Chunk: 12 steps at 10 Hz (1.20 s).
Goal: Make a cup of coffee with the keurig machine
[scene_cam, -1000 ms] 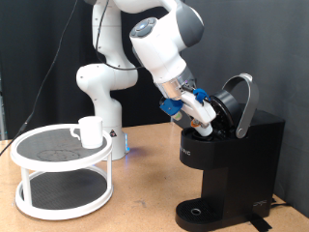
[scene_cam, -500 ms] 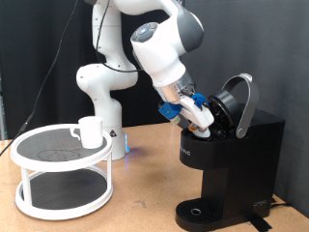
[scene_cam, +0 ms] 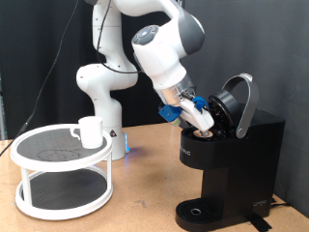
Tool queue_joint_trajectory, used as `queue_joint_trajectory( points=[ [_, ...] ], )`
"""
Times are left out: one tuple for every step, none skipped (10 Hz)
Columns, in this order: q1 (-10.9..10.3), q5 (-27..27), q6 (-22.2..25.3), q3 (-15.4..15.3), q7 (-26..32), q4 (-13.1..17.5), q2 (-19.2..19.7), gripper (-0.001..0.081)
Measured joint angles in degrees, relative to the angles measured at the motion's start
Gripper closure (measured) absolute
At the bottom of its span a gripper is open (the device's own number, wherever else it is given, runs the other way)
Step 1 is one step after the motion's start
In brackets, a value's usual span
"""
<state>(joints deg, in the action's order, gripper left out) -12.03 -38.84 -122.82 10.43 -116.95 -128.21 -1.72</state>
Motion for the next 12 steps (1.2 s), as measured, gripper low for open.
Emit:
queue_joint_trajectory(
  points=[
    [0.0, -0.5, 0.0, 0.0, 0.3, 0.0, 0.0, 0.0108],
    [0.0, -2.0, 0.1, 0.0, 1.4, 0.0, -0.2, 0.0078],
    [0.1, -3.9, 0.5, 0.1, 2.9, 0.1, -0.8, 0.0078],
    [0.3, -5.4, 1.6, 0.3, 4.1, 0.1, -1.9, 0.0073],
    [0.5, -5.9, 2.9, 0.8, 4.3, 0.2, -3.3, 0.0073],
    [0.7, -6.0, 4.0, 1.1, 4.3, 0.0, -4.7, 0.0072],
    [0.7, -5.9, 3.9, 1.0, 4.3, 0.0, -4.4, 0.0072],
    [0.7, -6.6, 3.9, 1.0, 4.4, 0.0, -4.4, 0.0072],
    [0.7, -8.3, 3.9, 1.1, 4.7, 0.2, -4.7, 0.0072],
    [0.7, -9.9, 3.6, 1.1, 4.9, 0.5, -5.3, 0.0072],
    [0.8, -11.0, 3.6, 1.1, 4.9, 0.8, -6.2, 0.0072],
    [0.8, -11.7, 4.3, 1.3, 4.9, 1.2, -7.4, 0.0072]
  ],
)
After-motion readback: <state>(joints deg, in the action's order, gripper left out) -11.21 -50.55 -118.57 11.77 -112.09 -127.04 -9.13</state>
